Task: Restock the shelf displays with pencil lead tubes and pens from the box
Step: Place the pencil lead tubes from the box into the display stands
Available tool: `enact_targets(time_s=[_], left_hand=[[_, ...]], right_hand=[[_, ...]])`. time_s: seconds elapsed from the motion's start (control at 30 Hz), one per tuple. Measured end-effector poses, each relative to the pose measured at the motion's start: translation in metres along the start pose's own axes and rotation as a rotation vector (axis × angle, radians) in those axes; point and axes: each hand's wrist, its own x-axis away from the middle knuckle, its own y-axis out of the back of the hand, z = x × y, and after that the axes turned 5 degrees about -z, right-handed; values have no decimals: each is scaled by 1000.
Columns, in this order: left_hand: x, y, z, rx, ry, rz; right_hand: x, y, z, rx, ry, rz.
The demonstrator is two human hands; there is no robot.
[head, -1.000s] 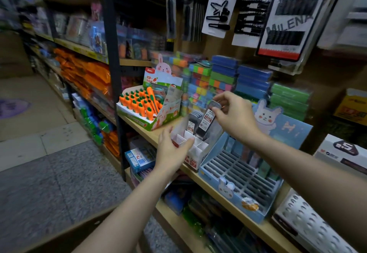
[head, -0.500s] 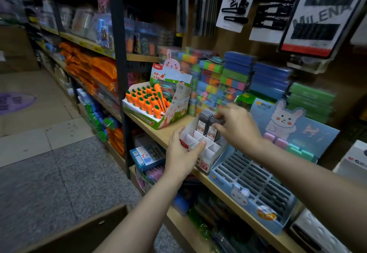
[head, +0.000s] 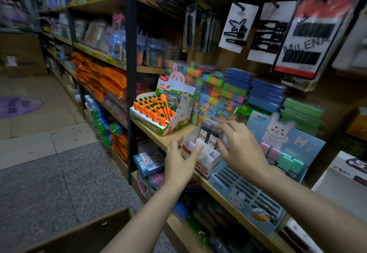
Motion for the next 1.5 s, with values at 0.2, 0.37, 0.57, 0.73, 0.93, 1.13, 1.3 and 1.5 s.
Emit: enact_targets(time_s=[0.2,0.37,0.57,0.73,0.93,1.13,1.3,1.5], left_hand=[[69,83,63,-59,5,-14],[139,162,140,-179,331,-160],[198,213,222,-152,740,-350],[219,232,271,-235,911,-358],[221,233,300,-425,886,-132],[222,231,317,-803,678,168],[222,230,325,-873,637,212],[219,234,323,-868,629,185]], right_hand=[[58,-7,63,-332,57,212],[96,-68,139,-327,185,653],[186,-180,202,-487,-190,969],[246,-244,210,-446,-446,1060],[283,-286,213,-420,-439,1249],[301,-312,226,-435,-188,1288],[306,-321,227,-432,-155,1256],[301,-318,224,-415,-254,1205]])
